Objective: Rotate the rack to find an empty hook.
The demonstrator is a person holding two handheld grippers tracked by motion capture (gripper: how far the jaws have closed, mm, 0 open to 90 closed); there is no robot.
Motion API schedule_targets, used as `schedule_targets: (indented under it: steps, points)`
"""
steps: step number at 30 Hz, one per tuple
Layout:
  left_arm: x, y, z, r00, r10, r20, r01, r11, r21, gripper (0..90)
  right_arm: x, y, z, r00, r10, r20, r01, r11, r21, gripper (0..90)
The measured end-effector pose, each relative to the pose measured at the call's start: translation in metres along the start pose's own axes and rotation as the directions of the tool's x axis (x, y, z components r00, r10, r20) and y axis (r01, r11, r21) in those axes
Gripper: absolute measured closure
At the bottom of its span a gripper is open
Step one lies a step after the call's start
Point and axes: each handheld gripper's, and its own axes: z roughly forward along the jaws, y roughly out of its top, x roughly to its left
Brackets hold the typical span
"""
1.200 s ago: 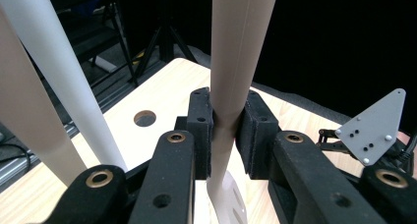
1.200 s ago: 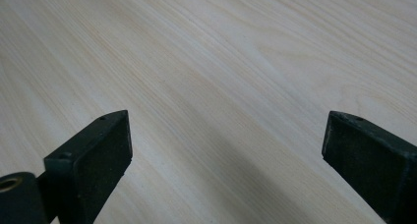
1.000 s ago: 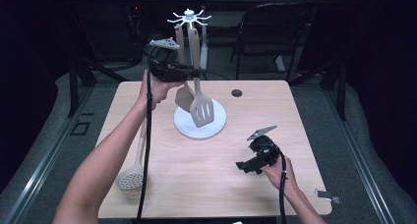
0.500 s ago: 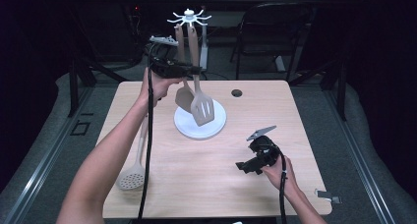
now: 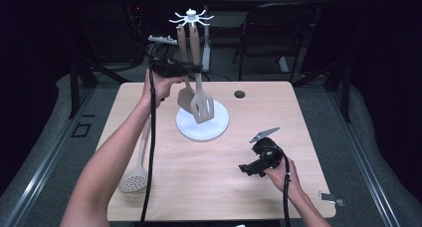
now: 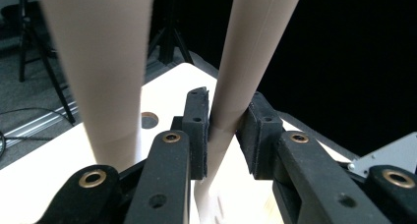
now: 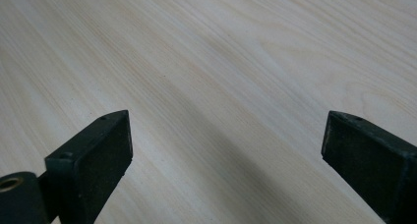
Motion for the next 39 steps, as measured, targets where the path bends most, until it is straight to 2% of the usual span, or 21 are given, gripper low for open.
schedule_targets:
  steps: [5, 8, 14, 15, 17, 23, 26, 31, 39]
  points:
    - [0.003, -0.002, 0.000, 0.9990, -0.034, -0.028, 0.034, 0.9991, -0.025, 72.4, 0.001, 0.000, 0.001, 1.0000, -0.003, -0.005, 0.003, 1.000, -0.001, 5.3]
    - [0.002, -0.004, 0.000, 0.9977, -0.041, -0.054, 0.039, 0.9984, -0.040, 71.7, 0.001, 0.000, 0.001, 1.0000, -0.004, -0.002, 0.004, 1.000, -0.002, 5.4]
    - [-0.007, -0.010, -0.001, 0.9912, -0.027, -0.130, 0.018, 0.9975, -0.069, 68.5, 0.003, 0.000, 0.001, 0.9999, 0.005, -0.012, -0.005, 1.000, -0.002, 5.5]
    - [-0.010, -0.012, -0.002, 0.9881, -0.017, -0.153, 0.006, 0.9970, -0.077, 66.7, 0.003, 0.000, 0.001, 0.9999, 0.002, -0.012, -0.003, 1.000, -0.001, 5.5]
    - [-0.014, -0.016, -0.004, 0.9861, -0.006, -0.166, -0.009, 0.9959, -0.090, 62.3, 0.002, 0.000, 0.001, 1.0000, -0.001, -0.008, 0.001, 1.000, -0.003, 5.6]
    - [-0.025, -0.026, -0.012, 0.9807, 0.041, -0.191, -0.056, 0.9959, -0.071, 55.2, 0.002, 0.000, 0.001, 0.9999, -0.003, -0.013, 0.003, 1.000, 0.000, 5.9]
    - [-0.028, -0.031, -0.021, 0.9825, 0.050, -0.179, -0.063, 0.9953, -0.073, 55.7, 0.003, 0.001, 0.002, 0.9999, -0.014, -0.005, 0.014, 1.000, -0.001, 5.9]
    - [-0.028, -0.036, -0.037, 0.9812, 0.055, -0.185, -0.070, 0.9946, -0.076, 62.5, 0.004, 0.002, 0.001, 0.9999, -0.016, -0.003, 0.016, 1.000, 0.005, 6.0]
    - [-0.028, -0.022, -0.064, 0.9761, 0.068, -0.206, -0.088, 0.9921, -0.090, 74.2, 0.003, 0.004, 0.004, 0.9999, -0.013, -0.002, 0.013, 1.000, 0.018, 6.1]
